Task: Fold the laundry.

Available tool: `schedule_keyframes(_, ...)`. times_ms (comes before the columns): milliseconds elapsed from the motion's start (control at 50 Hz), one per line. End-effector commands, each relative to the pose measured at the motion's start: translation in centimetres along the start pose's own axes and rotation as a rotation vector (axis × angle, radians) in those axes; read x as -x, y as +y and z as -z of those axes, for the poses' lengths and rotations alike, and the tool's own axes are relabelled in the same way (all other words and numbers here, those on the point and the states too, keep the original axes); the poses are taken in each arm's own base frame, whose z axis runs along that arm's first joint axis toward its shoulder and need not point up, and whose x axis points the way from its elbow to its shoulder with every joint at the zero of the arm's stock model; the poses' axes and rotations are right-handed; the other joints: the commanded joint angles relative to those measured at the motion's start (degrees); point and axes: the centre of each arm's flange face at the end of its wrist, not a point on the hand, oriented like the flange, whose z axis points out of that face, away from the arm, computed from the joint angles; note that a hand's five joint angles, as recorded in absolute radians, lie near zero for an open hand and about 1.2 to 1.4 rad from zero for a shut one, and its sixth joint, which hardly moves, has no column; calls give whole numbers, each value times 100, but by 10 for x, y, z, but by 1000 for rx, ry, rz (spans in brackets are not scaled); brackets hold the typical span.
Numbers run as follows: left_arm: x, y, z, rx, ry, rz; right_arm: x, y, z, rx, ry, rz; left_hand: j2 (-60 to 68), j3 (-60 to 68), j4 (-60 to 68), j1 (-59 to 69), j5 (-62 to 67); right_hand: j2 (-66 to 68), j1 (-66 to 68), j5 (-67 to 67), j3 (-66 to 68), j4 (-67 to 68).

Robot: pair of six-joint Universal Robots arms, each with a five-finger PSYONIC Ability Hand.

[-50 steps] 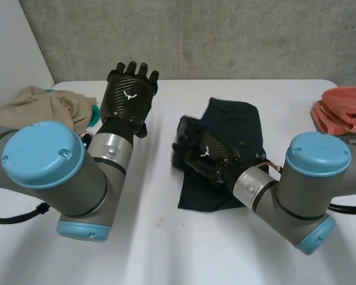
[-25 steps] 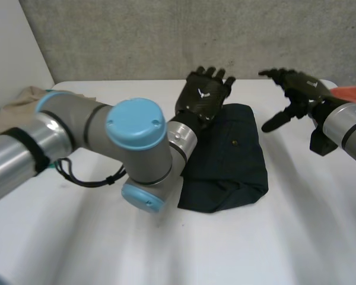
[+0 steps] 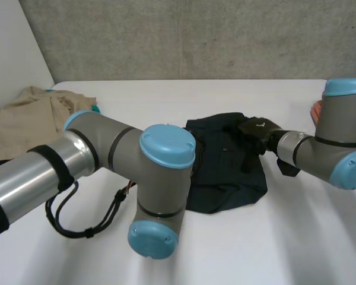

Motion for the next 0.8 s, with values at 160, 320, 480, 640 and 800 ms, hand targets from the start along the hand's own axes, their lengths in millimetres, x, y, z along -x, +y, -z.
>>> schedule_keyframes(160, 7, 1, -4, -16, 29, -3, 12, -15, 20, -18, -6, 122, 1058, 1031, 1067, 1126, 941, -166, -256, -281, -170, -189)
schedule_keyframes(320, -7, 16, -10, -6, 110, -15, 12, -13, 30, -6, 6, 109, 1125, 1097, 1133, 1192, 1007, -166, -256, -281, -170, -189)
schedule_keyframes(480, -6, 13, -15, -54, 76, -2, 10, -14, 30, -9, 20, 112, 6834, 6806, 6842, 6901, 6716, -166, -256, -281, -170, -189)
schedule_keyframes(640, -2, 5, 17, -49, 87, -9, 6, -27, 30, -46, 39, 129, 6843, 6815, 6851, 6910, 6725, -166, -256, -281, -170, -189)
schedule_keyframes(800, -14, 9, 47, -35, 138, -36, 8, -14, 14, -23, 3, 110, 6445, 6417, 6454, 6513, 6327, -166, -256, -281, -170, -189)
